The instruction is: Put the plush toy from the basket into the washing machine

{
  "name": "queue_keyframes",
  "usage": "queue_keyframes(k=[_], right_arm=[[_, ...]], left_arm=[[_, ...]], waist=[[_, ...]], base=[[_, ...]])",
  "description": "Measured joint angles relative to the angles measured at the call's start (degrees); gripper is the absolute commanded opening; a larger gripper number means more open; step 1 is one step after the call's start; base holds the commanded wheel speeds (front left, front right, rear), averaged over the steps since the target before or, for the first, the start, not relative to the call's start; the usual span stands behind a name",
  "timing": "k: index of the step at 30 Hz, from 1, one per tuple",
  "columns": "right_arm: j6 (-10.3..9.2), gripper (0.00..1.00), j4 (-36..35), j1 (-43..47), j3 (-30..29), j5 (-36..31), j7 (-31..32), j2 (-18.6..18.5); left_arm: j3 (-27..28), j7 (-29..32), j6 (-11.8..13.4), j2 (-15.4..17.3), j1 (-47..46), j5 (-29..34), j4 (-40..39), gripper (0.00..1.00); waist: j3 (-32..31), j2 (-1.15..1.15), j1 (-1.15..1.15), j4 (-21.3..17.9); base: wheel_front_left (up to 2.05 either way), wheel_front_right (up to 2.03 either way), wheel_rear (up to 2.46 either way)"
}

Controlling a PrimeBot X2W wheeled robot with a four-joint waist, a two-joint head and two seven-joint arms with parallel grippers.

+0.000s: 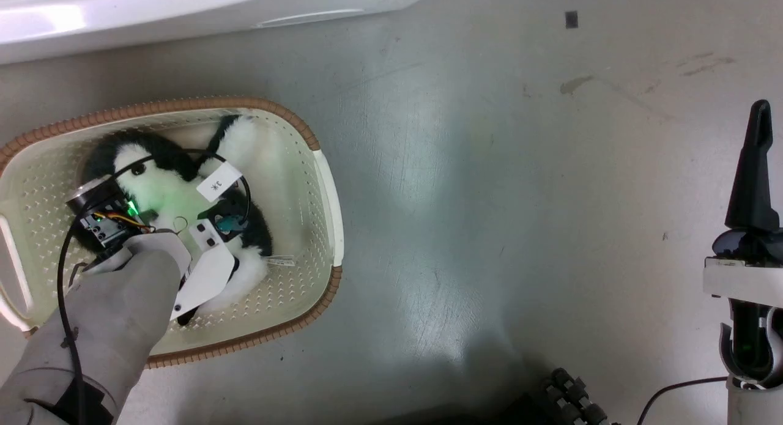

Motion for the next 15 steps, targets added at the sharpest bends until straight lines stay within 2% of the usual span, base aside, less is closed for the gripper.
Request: queue_keyframes(k=[4,5,6,7,15], right_arm=[[0.00,1.00,-0.05,-0.47,0.01,0.00,-0.02,0.00],[0.00,1.00,-0.04,-0.52,0.02,0.00,-0.02,0.00],[0.00,1.00,-0.04,-0.58,0.03,0.00,-0.03,0.00],[0.00,1.00,-0.04,-0.58,0.05,-0.01,-0.02,0.00],[0.00,1.00,-0.04,-0.59,0.23,-0.07,-0.03,0.00]], left_arm=[[-0.02,-0.55,0.58,-0.04,-0.31,-1.02,0.36,1.00],[-0.32,-0.73,0.80,-0.07,-0.31,-0.91,0.43,0.92],[-0.41,-0.86,0.98,-0.11,-0.30,-0.94,0.47,0.23],[-0.40,-0.85,1.00,-0.15,-0.29,-1.09,0.51,0.00],[-0.60,-0.04,0.54,-0.57,-0.20,-3.01,0.62,0.00]], waist=[[0.35,0.00,0.00,0.16],[0.31,0.00,0.00,0.20],[0.23,0.00,-0.01,0.24],[0.13,0.00,0.00,0.29],[-0.68,0.00,0.00,0.53]], base=[[0.00,0.00,0.00],[0.00,0.00,0.00],[0.00,0.00,0.00],[0.00,0.00,0.00],[0.00,0.00,0.00]])
